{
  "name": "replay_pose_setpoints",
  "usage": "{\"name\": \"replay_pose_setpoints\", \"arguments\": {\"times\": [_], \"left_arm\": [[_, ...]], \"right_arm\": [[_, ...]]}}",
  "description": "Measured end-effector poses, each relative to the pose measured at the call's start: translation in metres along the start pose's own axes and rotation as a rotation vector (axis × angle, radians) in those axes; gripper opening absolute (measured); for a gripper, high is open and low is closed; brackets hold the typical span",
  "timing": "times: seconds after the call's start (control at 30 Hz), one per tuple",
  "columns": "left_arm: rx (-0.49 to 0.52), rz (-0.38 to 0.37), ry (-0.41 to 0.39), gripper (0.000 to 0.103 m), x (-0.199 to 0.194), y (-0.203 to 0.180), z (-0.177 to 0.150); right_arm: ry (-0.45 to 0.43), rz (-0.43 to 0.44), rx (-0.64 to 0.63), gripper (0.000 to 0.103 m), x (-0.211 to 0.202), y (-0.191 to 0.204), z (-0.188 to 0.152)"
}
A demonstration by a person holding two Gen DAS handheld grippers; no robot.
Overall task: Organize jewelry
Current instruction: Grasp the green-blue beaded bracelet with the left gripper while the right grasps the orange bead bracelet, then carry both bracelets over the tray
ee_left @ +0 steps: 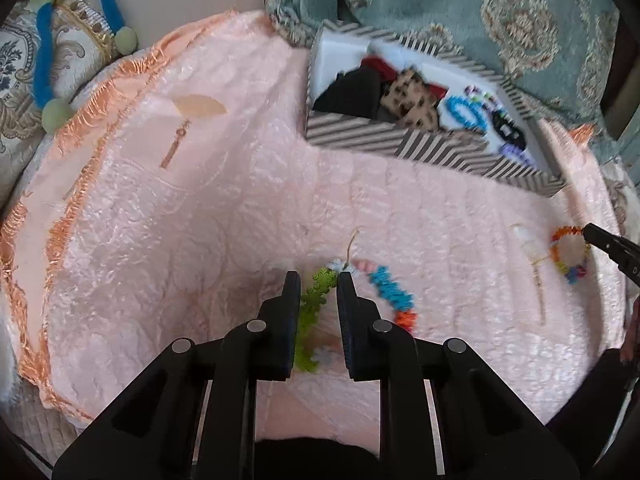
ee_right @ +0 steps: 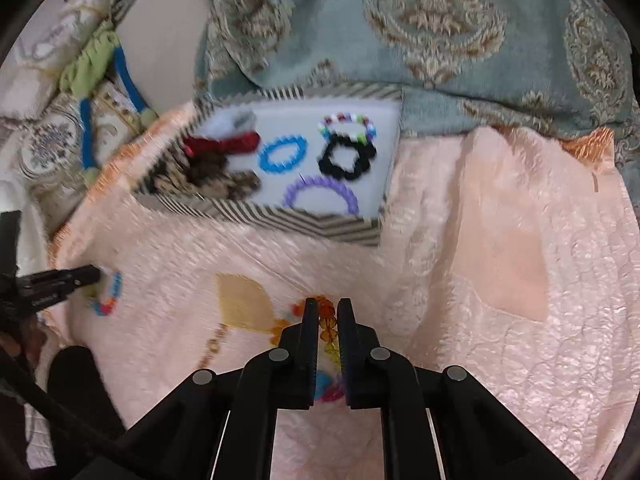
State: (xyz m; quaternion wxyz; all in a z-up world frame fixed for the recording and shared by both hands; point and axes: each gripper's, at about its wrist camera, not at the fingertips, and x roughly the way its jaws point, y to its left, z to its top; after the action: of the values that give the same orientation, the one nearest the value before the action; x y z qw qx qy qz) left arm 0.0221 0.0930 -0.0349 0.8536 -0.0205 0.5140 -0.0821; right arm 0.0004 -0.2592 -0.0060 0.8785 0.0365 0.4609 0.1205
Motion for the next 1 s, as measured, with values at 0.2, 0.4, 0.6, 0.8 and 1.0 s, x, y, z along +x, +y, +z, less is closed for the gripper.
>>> {"name": "replay_pose_setpoints", "arguments": {"times": [0.2, 0.4, 0.6, 0.8, 1.0], "left_arm": [[0.025, -0.019, -0.090, 0.017, -0.040, -0.015, 0.010], [0.041, -0.028, -0.146, 0.017, -0.069, -0.026, 0.023], [0.070, -0.001, -0.200, 0.017, -0.086, -0.039, 0.037], [0.108, 0.013, -0.218, 0.017, -0.089, -0.058, 0.049], [0.138, 0.018, -0.230, 0.017, -0.085, -0.075, 0.060]], "right_arm": [[-0.077, 0.037, -0.013, 0.008, -0.037, 0.010, 0.015], [-0.134, 0.046, -0.027, 0.008, -0.064, 0.017, 0.025], [-0.149, 0.043, -0.037, 0.008, -0.074, 0.019, 0.028], [-0.156, 0.039, -0.044, 0.008, -0.076, 0.019, 0.033], [-0.156, 0.037, -0.054, 0.009, -0.074, 0.020, 0.041]]}}
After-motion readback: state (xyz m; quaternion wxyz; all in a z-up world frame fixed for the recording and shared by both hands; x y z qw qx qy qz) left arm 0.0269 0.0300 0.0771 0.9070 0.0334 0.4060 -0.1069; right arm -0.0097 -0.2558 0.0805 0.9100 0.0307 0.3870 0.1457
